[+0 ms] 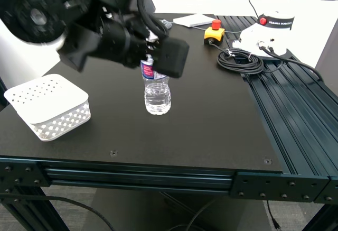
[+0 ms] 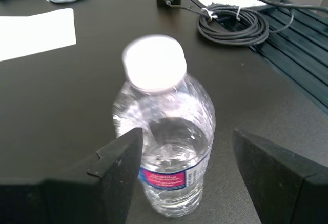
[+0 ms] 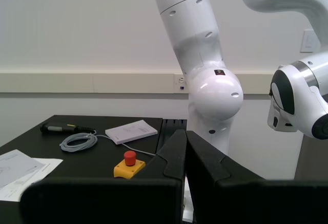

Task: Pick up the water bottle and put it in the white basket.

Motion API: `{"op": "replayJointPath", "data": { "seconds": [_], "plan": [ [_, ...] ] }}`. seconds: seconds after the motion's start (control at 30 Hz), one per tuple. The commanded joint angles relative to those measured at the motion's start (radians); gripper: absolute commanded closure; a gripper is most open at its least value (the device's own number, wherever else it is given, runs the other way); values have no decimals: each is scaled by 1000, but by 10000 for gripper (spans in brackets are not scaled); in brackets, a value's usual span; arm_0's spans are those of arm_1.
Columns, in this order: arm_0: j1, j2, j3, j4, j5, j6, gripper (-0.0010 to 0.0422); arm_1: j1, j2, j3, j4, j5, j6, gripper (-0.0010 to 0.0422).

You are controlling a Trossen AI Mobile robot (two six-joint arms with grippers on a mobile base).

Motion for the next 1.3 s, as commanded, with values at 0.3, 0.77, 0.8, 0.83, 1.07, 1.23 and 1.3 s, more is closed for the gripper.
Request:
{"op": "replayJointPath", "data": {
  "seconds": [0.3, 0.77, 0.8, 0.83, 1.07, 1.23, 1.3],
  "plan": [
    [0, 0, 1, 3, 0, 0, 412, 45, 31, 83, 60, 64, 153, 182],
    [0, 0, 1, 3, 0, 0, 412, 74, 147, 117, 12, 134, 97, 198],
    [0, 0, 1, 3, 0, 0, 412, 74, 147, 124, 11, 135, 97, 199],
    [0, 0, 1, 3, 0, 0, 412, 75, 147, 135, 12, 143, 103, 207],
    [0, 0, 1, 3, 0, 0, 412, 82, 143, 161, 12, 178, 145, 407],
    [0, 0, 1, 3, 0, 0, 412, 85, 113, 161, 11, 102, 155, 411],
    [0, 0, 1, 3, 0, 0, 412, 91, 65, 159, 11, 35, 178, 413]
  ]
}}
